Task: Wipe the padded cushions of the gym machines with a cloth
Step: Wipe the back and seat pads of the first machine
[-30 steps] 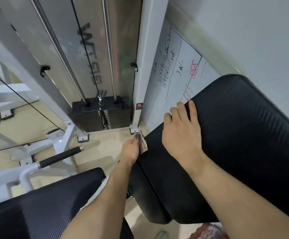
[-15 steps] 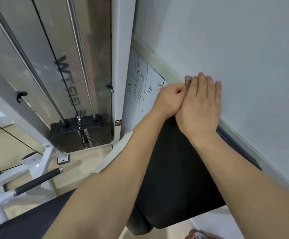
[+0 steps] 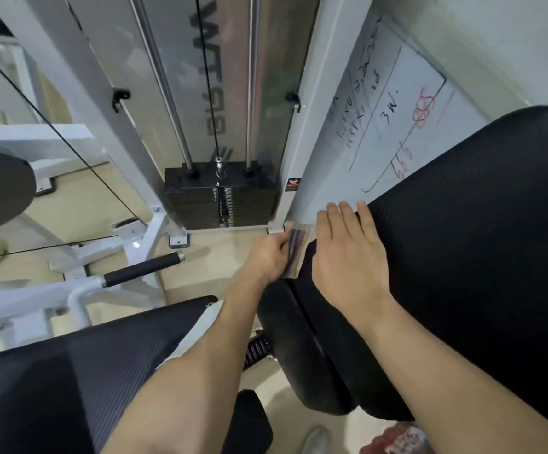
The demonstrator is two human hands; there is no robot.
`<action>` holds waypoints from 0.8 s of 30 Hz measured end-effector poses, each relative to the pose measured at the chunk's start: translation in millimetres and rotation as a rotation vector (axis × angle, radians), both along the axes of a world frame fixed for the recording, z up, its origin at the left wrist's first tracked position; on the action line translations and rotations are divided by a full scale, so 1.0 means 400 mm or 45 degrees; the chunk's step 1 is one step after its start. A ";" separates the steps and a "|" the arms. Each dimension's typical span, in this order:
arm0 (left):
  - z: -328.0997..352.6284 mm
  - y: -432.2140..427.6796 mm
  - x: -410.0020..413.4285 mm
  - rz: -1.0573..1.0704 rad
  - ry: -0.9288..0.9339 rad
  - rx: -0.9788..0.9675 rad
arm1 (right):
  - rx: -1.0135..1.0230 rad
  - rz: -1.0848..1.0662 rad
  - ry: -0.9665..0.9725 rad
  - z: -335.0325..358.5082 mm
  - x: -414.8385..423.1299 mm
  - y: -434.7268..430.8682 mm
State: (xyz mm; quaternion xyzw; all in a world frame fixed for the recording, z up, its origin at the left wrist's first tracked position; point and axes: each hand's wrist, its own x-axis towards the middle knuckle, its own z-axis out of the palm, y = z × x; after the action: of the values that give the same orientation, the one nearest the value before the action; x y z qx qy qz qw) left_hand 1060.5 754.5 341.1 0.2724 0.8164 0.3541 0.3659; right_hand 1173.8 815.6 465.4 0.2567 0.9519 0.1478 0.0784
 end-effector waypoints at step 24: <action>-0.364 -0.134 0.131 0.845 -0.675 0.204 | -0.081 0.121 0.062 -0.259 0.000 -0.074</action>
State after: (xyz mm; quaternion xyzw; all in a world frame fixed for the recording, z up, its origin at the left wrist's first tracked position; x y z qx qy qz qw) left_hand 1113.1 700.9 195.3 -0.0776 0.7075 0.5726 0.4069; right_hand 1173.7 786.0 361.8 0.2121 0.9689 0.1149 0.0560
